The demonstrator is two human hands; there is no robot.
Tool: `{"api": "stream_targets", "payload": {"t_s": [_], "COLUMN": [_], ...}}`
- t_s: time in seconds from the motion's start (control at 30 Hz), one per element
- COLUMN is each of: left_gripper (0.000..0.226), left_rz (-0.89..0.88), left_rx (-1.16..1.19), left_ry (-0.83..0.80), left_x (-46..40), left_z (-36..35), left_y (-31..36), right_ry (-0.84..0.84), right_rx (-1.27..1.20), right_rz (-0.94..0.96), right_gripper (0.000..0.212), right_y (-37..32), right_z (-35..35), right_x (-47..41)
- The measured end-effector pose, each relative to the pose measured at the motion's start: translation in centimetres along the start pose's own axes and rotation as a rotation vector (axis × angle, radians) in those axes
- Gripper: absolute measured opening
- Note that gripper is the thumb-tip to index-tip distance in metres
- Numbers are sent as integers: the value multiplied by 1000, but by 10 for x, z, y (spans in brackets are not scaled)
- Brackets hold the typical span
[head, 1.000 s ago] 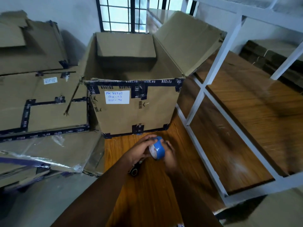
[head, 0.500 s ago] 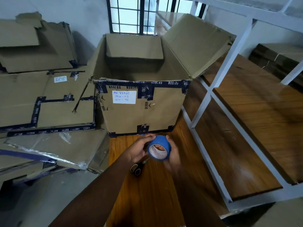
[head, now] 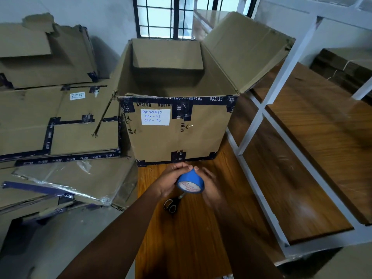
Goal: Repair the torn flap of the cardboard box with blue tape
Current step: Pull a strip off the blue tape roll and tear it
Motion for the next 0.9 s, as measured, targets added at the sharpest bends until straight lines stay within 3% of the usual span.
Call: {"api": "stream_targets", "payload": {"t_s": [0.07, 0.2, 0.43, 0.63, 0.77, 0.83, 0.87, 0.9], "left_gripper": [19, 20, 23, 40, 32, 26, 25, 24], "left_rz": [14, 14, -5, 174, 115, 58, 38, 23], "left_rx": [20, 7, -47, 122, 35, -59, -88, -106], "left_ry": [28, 35, 79, 66, 109, 128, 144, 159], "left_x": [-1, -3, -5, 4, -1, -5, -7, -9], "left_z": [4, 10, 23, 40, 42, 41, 40, 40], "left_y": [-2, -5, -10, -32, -22, -12, -8, -5], "right_ry": [-26, -44, 56, -26, 36, 102, 114, 106], "right_rx": [-12, 31, 61, 38, 131, 144, 147, 143], "right_rz": [-22, -22, -41, -55, -112, -124, -137, -137], "right_gripper": [4, 41, 52, 53, 74, 55, 55, 69], "right_y": [3, 4, 5, 12, 15, 13, 13, 11], "right_z": [0, -4, 1, 0, -11, -10, -11, -13], "right_x": [-2, 0, -4, -8, -12, -16, -19, -20]}}
Point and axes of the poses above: each hand's wrist, its own x-axis away from the middle knuckle, its own z-axis out of the back of the hand, y = z × x, the point moved 7 cm from there along -x, towards the middle knuckle, and after that the axes turned 9 degrees about -z, right-handed, at the moved point
